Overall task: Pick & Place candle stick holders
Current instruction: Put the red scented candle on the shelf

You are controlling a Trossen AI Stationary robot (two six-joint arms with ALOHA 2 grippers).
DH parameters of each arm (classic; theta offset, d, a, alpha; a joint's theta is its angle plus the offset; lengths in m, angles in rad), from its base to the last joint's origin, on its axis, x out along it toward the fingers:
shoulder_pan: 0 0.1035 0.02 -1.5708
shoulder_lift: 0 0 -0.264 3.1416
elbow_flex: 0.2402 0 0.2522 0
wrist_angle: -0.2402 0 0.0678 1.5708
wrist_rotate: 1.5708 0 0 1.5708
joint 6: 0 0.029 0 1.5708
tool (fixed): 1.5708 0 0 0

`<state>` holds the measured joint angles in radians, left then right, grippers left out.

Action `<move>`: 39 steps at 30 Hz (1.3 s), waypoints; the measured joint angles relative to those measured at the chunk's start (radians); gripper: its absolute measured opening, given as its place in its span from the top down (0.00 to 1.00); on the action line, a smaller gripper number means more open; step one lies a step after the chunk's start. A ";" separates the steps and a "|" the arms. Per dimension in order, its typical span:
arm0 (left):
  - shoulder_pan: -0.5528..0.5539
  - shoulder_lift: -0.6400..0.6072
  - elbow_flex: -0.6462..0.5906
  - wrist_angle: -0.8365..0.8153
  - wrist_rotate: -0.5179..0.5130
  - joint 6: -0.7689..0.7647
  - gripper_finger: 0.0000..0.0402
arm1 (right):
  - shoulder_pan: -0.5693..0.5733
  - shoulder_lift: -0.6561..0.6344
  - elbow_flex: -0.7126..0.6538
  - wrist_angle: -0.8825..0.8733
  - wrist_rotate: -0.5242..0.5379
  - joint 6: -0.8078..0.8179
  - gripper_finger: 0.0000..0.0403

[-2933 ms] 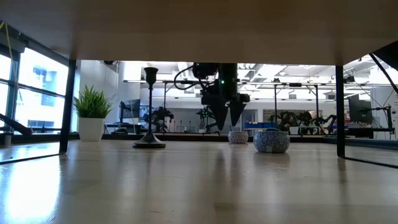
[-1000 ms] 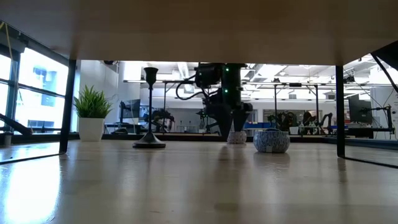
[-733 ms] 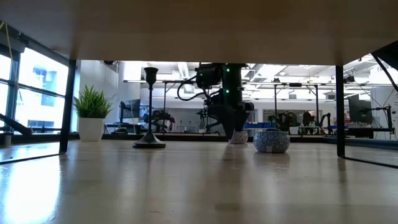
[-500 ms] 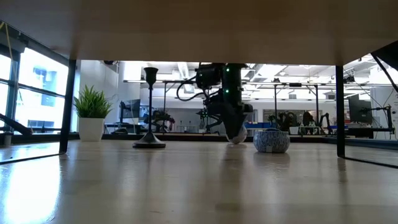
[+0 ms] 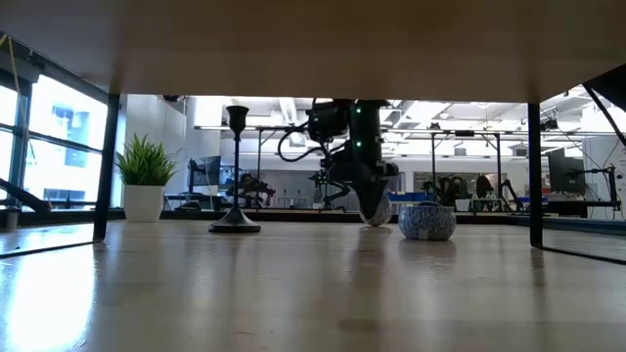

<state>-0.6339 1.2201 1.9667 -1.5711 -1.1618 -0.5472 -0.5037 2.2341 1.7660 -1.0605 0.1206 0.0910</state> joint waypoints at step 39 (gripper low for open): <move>0.000 0.000 0.000 0.000 0.023 0.000 0.44 | 0.007 -0.124 0.000 0.022 -0.119 -0.028 0.96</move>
<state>-0.6340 1.2201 1.9667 -1.5711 -1.1389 -0.5476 -0.4965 2.1098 1.7660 -1.0389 0.0015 0.0631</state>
